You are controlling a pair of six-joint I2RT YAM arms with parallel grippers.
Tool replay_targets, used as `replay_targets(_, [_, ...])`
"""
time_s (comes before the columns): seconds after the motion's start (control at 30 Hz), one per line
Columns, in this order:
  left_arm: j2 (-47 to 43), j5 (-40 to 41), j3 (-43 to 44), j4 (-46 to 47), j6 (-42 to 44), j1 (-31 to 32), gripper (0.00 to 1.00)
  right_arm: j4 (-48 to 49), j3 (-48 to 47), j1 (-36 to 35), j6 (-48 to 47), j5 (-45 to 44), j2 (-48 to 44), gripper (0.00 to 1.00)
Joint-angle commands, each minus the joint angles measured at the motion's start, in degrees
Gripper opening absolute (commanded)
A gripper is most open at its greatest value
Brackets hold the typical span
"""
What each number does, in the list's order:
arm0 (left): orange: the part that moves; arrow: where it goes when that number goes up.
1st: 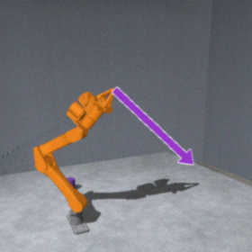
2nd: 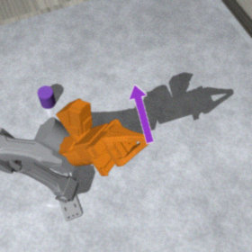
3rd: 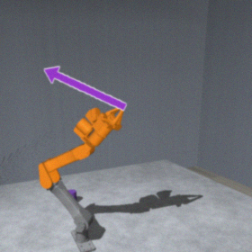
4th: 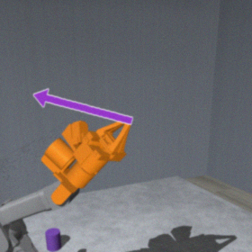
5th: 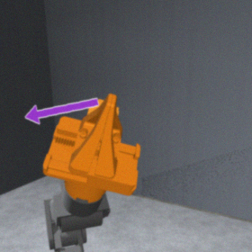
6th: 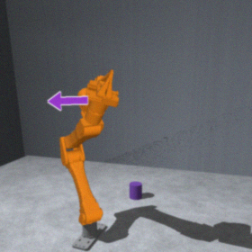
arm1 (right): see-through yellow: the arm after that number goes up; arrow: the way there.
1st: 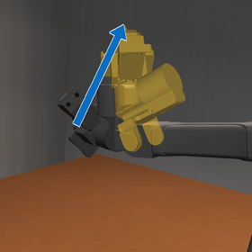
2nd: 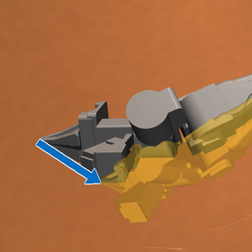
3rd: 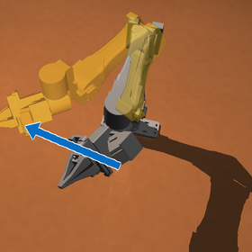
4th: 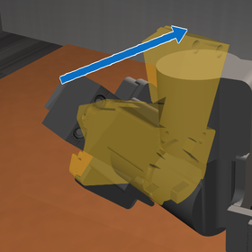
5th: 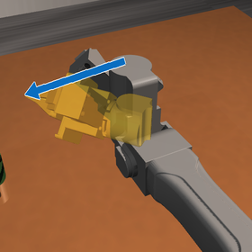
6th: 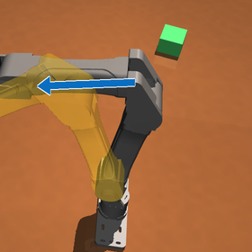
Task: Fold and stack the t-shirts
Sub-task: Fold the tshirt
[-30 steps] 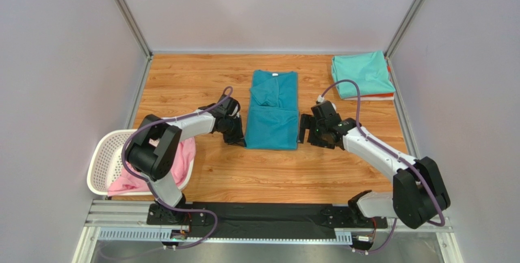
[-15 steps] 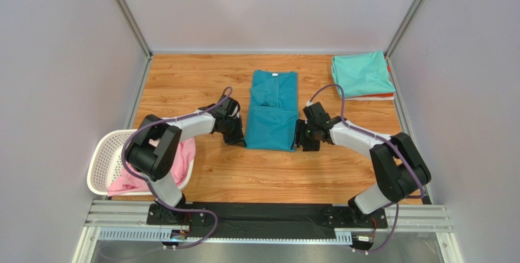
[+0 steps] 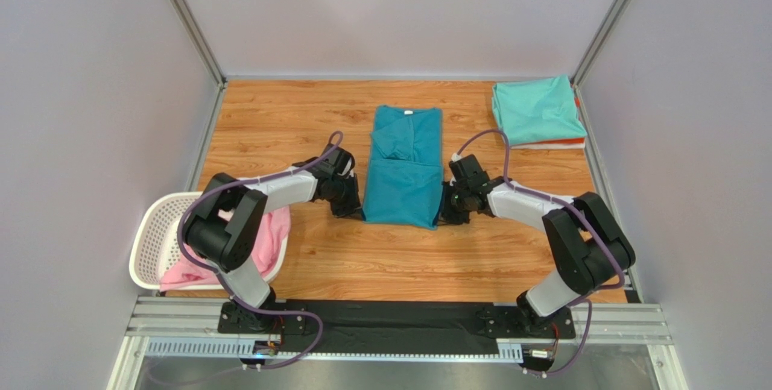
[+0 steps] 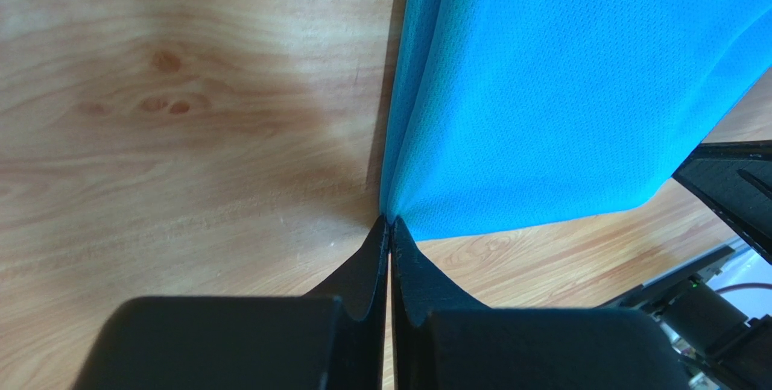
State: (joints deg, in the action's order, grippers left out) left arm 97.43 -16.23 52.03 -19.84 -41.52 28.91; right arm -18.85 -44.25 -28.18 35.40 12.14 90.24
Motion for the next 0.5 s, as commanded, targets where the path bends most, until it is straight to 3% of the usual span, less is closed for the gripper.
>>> replay_targets(0.0, [-3.11, 0.41, -3.33, -0.99, -0.14, 0.54, 0.00, -0.04, 3.29, -0.29, 0.55, 2.62, -2.07, 0.00])
replay_targets(0.13, [-11.87, 0.32, -7.72, -2.04, -1.02, 1.85, 0.00, -2.76, 4.96, -1.52, -1.37, 6.13, -7.43, 0.00])
replay_targets(0.27, [-24.70, -2.93, -11.86, -4.50, -0.85, 2.38, 0.00, -13.04, 4.09, -2.93, -4.37, 10.26, -15.34, 0.00])
replay_targets(0.47, [-42.28, 0.49, -11.08, -15.91, -0.67, 5.19, 0.00, -25.34, 1.19, -5.39, -4.55, 19.49, -25.01, 0.00])
